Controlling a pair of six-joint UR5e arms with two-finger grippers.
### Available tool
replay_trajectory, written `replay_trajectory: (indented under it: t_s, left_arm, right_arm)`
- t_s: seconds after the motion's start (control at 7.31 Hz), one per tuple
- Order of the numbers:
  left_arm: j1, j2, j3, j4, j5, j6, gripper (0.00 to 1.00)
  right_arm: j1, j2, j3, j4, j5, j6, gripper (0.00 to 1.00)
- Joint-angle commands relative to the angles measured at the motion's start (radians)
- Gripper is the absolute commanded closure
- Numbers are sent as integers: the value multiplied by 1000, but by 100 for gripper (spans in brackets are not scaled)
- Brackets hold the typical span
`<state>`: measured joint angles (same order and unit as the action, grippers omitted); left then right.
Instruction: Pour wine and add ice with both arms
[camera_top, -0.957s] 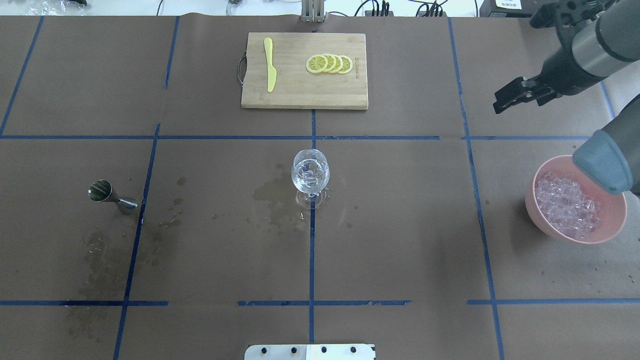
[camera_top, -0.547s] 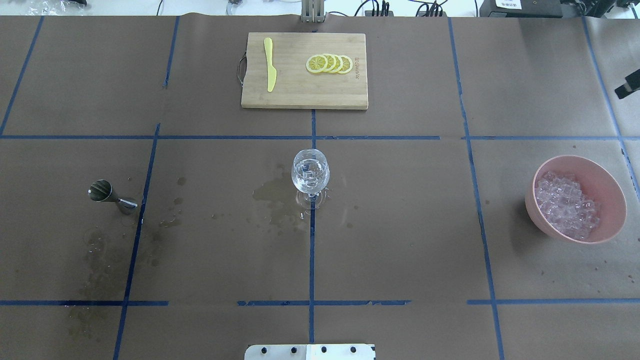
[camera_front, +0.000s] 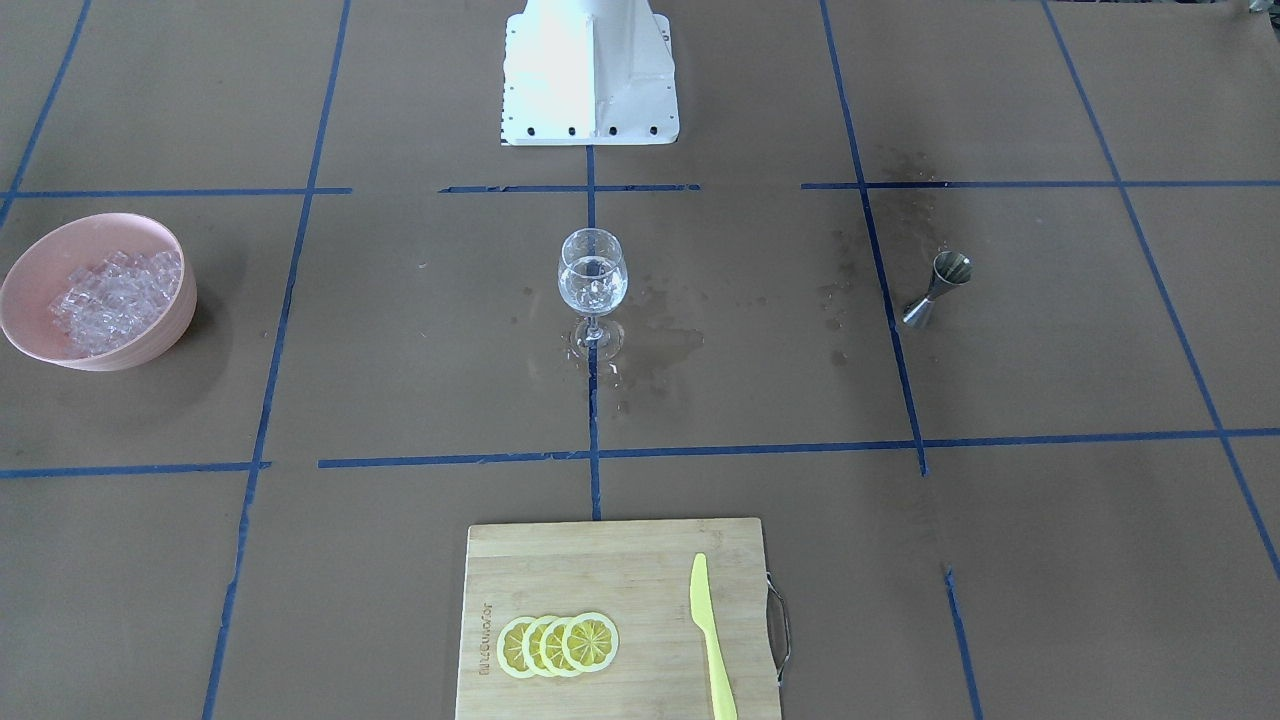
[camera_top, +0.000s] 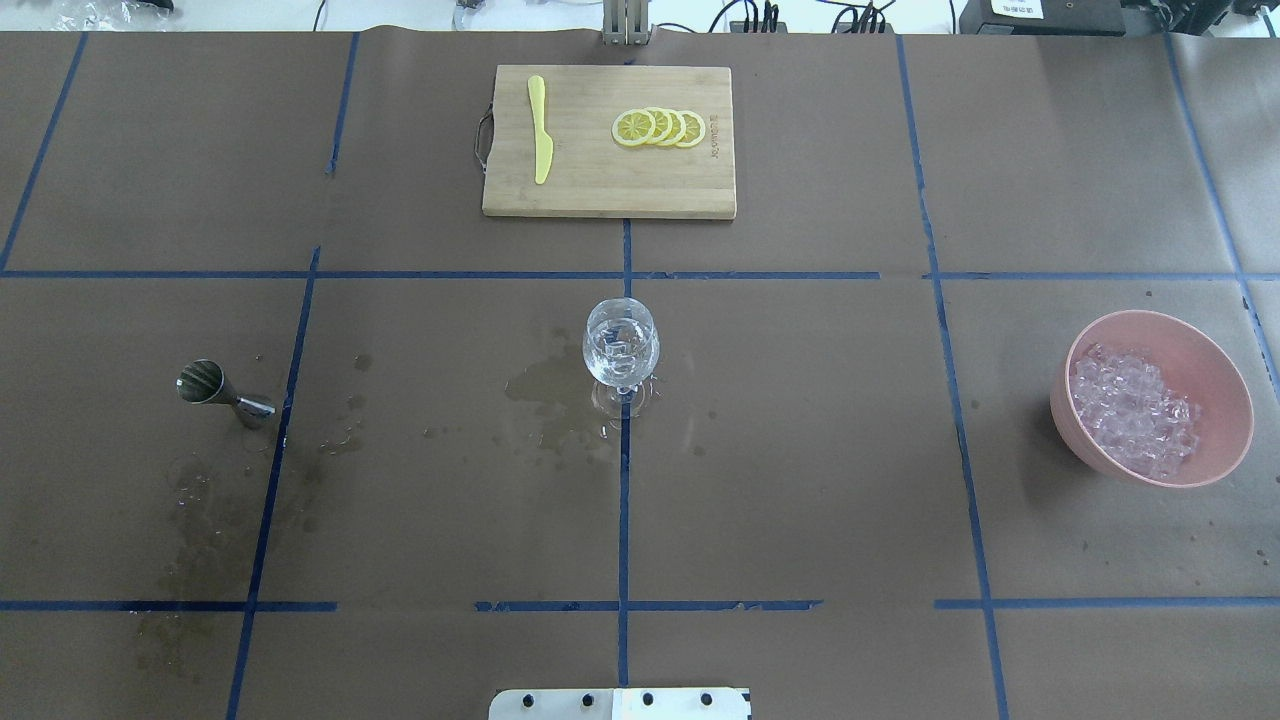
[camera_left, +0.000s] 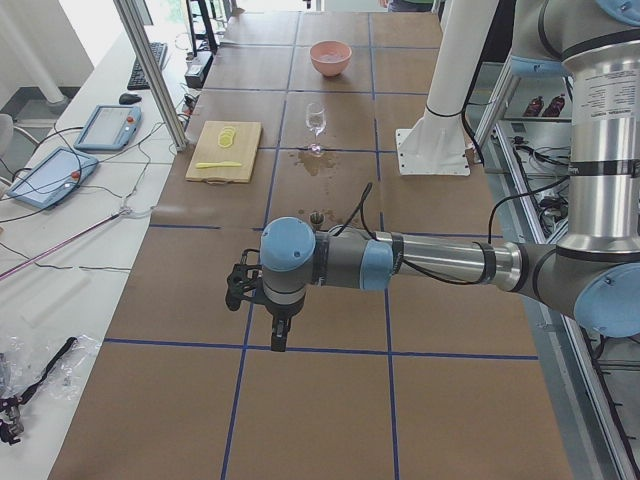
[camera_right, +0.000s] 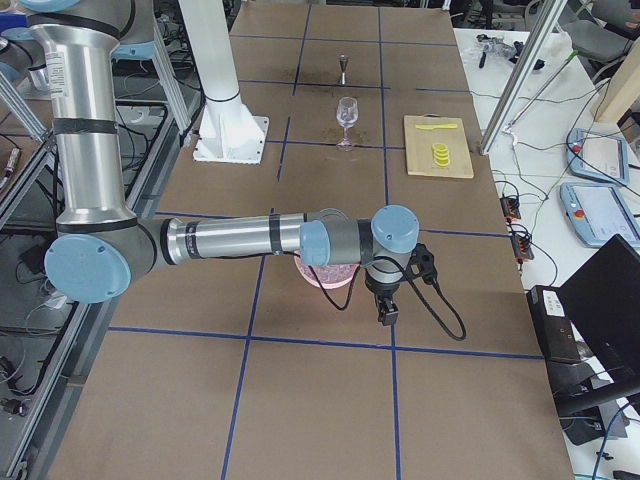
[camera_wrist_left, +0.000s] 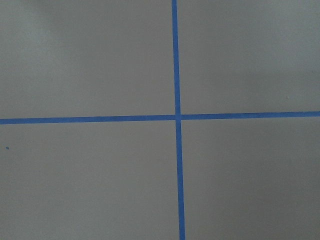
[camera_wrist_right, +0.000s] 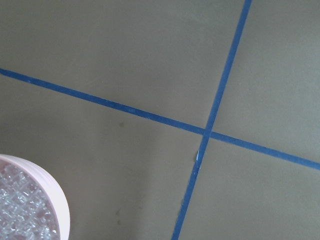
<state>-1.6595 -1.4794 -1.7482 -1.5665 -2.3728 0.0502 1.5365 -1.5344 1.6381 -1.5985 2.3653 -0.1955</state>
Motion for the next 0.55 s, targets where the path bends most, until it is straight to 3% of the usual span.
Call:
replay_trajectory:
  t_s: [0.0,0.41]
  left_arm:
    - [1,1,36,-6,-3,4,0]
    - [10,-6,99,-87,-3,-39,0]
  right_arm:
    - [8,-12,-6,2,-37,69,0]
    - [13,-19,-9,2,-34,94,0]
